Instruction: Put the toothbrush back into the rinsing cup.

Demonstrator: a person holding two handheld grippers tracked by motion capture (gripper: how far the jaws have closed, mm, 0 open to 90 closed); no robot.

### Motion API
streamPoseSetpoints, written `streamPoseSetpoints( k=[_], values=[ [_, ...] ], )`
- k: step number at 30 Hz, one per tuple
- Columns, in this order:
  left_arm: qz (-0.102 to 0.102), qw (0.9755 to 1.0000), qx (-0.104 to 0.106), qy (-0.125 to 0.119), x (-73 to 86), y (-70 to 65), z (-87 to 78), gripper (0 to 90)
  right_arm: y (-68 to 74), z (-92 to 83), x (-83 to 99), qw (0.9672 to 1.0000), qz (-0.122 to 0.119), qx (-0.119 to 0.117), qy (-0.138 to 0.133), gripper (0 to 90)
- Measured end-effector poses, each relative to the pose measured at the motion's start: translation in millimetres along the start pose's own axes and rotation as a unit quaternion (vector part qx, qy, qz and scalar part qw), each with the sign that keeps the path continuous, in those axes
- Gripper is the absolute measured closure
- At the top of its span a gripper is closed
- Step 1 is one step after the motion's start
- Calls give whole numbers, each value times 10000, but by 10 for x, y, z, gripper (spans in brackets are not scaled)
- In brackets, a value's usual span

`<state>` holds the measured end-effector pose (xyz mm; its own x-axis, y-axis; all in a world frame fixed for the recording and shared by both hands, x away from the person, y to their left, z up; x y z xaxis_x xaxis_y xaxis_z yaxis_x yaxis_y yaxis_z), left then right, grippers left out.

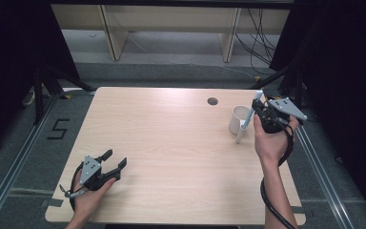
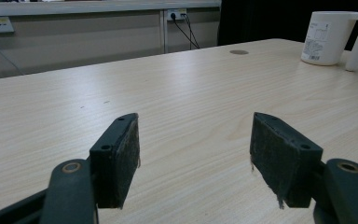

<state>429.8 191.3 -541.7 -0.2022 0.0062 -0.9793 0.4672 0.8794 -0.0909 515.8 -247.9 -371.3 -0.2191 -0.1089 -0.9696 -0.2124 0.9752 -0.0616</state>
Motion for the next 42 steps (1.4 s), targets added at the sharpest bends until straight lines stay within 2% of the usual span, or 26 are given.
streamPoseSetpoints(
  k=[2,5,6,7,11,14,16,17,22,25,26,27,31,33,39,41,42],
  values=[
    [1,10000,0,-1,0,0,0,327,-10,10,-7,10000,53,36,-13,862],
    [2,10000,1,2,0,-1,0,327,-25,16,1,10000,30,48,30,862],
    [4,10000,1,1,0,-1,0,327,-39,25,-4,10000,-42,44,10,862],
    [0,10000,0,2,0,0,0,327,-43,40,-11,10000,28,71,-14,862],
    [-2,10000,4,-3,0,0,0,327,-51,56,-14,10000,51,70,10,861],
    [-14,10000,5,-6,-1,1,0,327,-75,81,-20,10000,-28,95,8,862],
    [-7,10000,1,-5,-1,0,0,327,-68,91,-14,9999,55,98,37,862],
    [1,10000,3,-3,0,0,-1,327,-85,104,-18,9999,-6,115,14,862],
    [-9,10000,1,-8,-1,1,0,327,-100,127,1,9999,12,120,36,862],
    [-7,10000,-1,-4,-1,1,1,327,-100,139,11,9999,-7,115,30,862],
    [-7,10000,0,-4,-1,0,1,327,-83,141,19,9999,62,80,68,862],
    [-7,10000,-1,-4,-1,0,1,327,-98,141,27,9999,-25,109,75,862],
    [-14,10000,2,-11,-1,1,0,327,-71,159,50,9998,114,106,102,862],
    [-13,10000,1,-9,-1,2,0,326,-75,164,63,9999,23,94,114,862],
    [-5,10000,3,-5,-1,0,0,327,-77,165,100,9997,103,124,183,862],
    [-4,10000,1,-1,0,0,0,327,-84,188,103,9999,18,90,136,861],
    [-1,10000,0,0,0,0,0,327,-81,186,117,9997,75,119,188,862]
  ],
)
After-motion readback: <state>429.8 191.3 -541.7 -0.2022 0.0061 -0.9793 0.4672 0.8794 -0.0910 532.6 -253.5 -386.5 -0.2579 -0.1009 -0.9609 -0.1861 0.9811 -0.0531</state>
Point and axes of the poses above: each handheld gripper's, and its own axes: z roughly forward along the jaws, x roughly out of its underside, y roughly to its left, the point moved 10 cm from there along z, roughly forward along the jaws, and after that the axes turned 5 degrees about -z, right-handed, at the moved point
